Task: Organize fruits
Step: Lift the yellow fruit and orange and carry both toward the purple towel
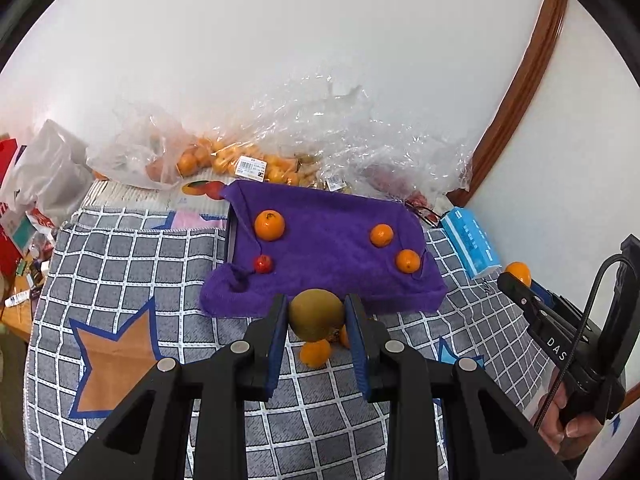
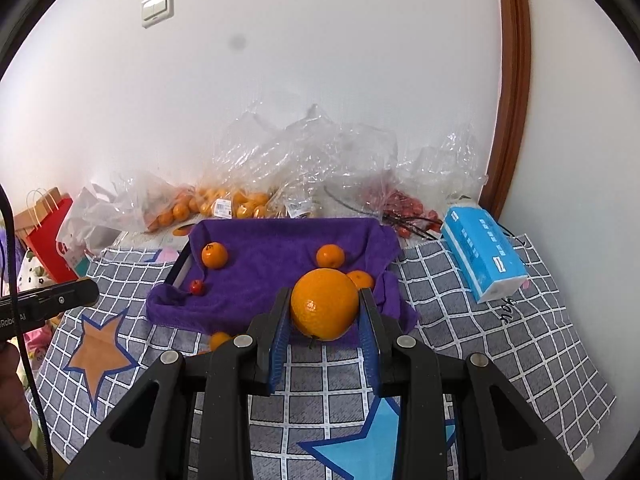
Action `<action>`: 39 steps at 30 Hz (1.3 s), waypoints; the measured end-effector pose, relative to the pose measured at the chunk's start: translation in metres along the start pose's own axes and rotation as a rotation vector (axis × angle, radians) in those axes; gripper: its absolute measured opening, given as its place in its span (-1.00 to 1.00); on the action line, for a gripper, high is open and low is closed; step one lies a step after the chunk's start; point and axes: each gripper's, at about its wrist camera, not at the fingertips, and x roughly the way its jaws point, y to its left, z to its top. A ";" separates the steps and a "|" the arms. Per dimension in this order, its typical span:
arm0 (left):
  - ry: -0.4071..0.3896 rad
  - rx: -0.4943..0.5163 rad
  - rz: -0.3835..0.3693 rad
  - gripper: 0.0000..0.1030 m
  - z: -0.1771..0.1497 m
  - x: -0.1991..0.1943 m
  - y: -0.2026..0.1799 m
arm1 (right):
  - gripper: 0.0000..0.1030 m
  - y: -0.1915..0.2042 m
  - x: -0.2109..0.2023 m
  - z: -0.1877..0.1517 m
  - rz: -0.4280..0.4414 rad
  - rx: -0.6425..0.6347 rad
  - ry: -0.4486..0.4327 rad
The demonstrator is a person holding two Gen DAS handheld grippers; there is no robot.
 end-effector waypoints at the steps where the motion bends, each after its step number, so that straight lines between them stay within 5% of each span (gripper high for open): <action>1: -0.001 0.002 0.001 -0.47 0.001 0.000 0.000 | -0.38 0.000 0.001 0.000 0.001 0.000 0.000; 39: 0.000 -0.019 -0.016 -0.47 0.049 0.039 0.022 | -0.38 0.002 0.050 0.031 0.000 -0.006 0.023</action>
